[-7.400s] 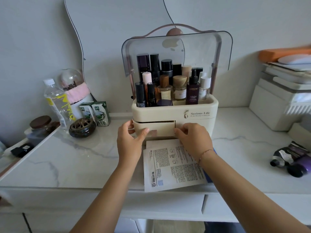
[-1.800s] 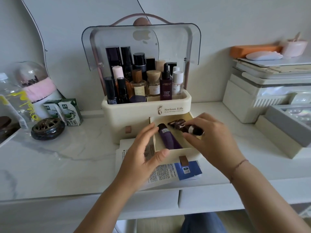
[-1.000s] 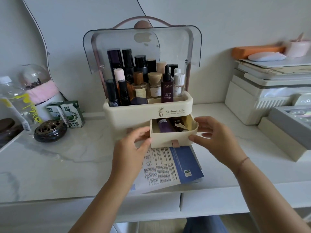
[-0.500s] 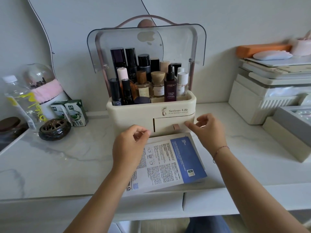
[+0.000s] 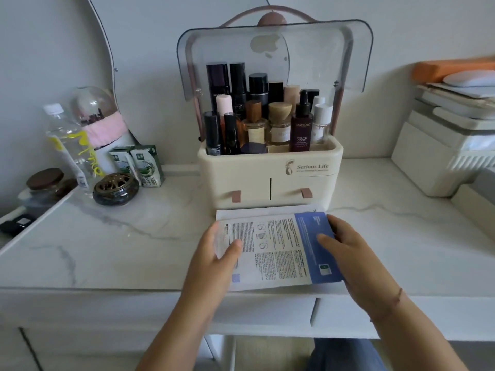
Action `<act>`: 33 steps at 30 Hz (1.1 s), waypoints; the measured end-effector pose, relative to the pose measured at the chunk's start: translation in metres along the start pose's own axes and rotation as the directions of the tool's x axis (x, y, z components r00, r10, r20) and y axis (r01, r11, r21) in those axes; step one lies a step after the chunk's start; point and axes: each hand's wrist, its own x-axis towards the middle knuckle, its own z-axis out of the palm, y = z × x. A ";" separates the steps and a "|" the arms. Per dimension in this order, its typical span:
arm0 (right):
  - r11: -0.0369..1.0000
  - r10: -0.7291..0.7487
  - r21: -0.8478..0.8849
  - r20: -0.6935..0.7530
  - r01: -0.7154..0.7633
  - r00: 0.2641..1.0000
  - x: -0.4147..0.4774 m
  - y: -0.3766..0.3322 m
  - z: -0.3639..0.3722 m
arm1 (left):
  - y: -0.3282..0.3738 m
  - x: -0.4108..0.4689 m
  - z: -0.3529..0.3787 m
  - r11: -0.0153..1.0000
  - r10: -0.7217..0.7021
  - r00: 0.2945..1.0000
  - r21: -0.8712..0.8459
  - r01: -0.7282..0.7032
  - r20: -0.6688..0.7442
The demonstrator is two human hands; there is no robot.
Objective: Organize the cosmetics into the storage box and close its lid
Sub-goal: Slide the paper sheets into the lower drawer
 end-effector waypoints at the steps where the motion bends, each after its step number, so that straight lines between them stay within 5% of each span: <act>1: 1.000 0.006 0.023 0.014 -0.007 1.000 -0.001 -0.001 0.005 | -0.002 0.003 -0.006 1.000 0.003 1.000 0.029 -0.003 -0.005; 14: 0.991 -0.062 0.128 0.236 0.032 0.970 0.005 -0.008 0.143 | -0.039 0.052 -0.147 0.977 -0.071 0.989 0.190 0.094 -0.127; 26: 0.993 -0.106 0.089 0.380 0.077 0.919 0.026 -0.018 0.179 | -0.050 0.071 -0.196 0.971 -0.084 0.984 0.210 0.117 -0.159; 30: 0.996 -0.068 0.071 0.180 0.056 0.981 0.021 -0.009 0.145 | -0.024 0.056 -0.175 0.882 0.195 0.935 0.470 -0.035 -0.297; 33: 0.861 0.091 0.488 0.128 -0.143 0.988 0.022 -0.009 0.102 | 0.009 0.034 -0.127 0.809 0.509 0.819 0.470 -0.352 -0.263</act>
